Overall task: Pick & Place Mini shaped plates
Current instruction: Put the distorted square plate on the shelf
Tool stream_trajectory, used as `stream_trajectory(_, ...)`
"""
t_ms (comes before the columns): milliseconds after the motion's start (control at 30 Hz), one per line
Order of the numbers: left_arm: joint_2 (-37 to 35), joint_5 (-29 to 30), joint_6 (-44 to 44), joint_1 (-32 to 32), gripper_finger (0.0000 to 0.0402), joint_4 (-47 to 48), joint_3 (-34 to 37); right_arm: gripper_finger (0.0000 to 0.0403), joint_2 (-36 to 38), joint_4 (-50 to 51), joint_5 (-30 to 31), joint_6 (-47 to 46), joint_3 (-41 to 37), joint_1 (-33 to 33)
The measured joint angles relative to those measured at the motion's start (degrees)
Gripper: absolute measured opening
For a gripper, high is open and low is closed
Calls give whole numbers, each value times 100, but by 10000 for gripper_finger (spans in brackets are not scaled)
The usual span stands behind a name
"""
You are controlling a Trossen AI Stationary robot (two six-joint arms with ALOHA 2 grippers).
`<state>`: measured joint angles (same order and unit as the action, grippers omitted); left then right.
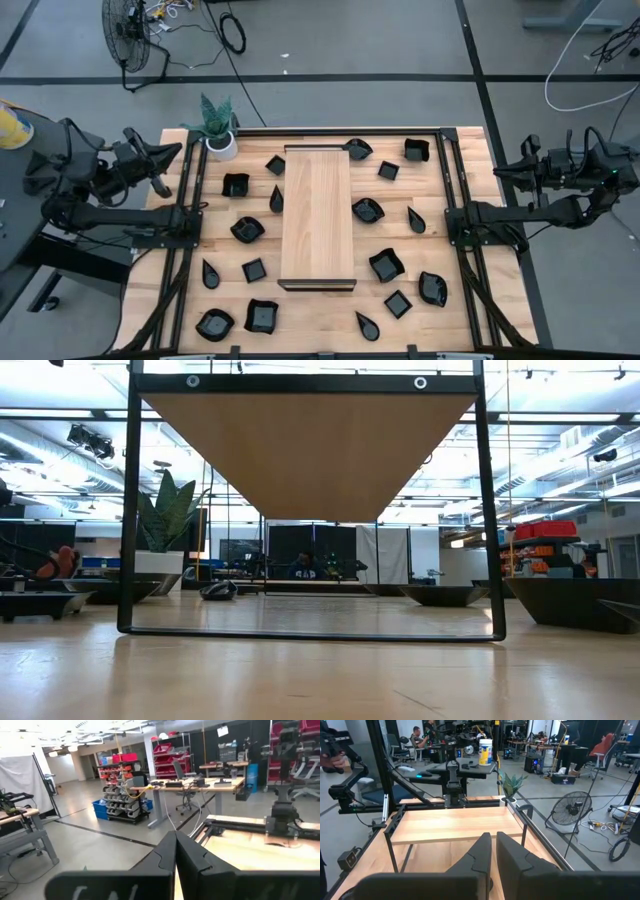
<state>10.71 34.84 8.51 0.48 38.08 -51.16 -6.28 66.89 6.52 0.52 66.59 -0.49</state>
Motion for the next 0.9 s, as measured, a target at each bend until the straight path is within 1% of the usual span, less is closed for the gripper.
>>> stream_trajectory(100,204,-56,-32,109,10,247,24,34,0,-3,0,2,-1,1)
stream_trajectory(233,498,-164,-26,356,10,304,21,34,0,-4,3,2,-2,2)
stream_trajectory(333,723,-498,78,598,10,317,20,34,-2,-4,4,2,-2,1)
stream_trajectory(533,1262,-1373,196,1200,10,331,18,34,-2,-2,5,2,-2,1)
stream_trajectory(733,1888,-2221,529,1792,10,324,18,34,-2,0,4,2,-2,0)
stream_trajectory(900,2348,-2744,570,2188,10,332,18,34,-2,-1,5,2,-2,2)
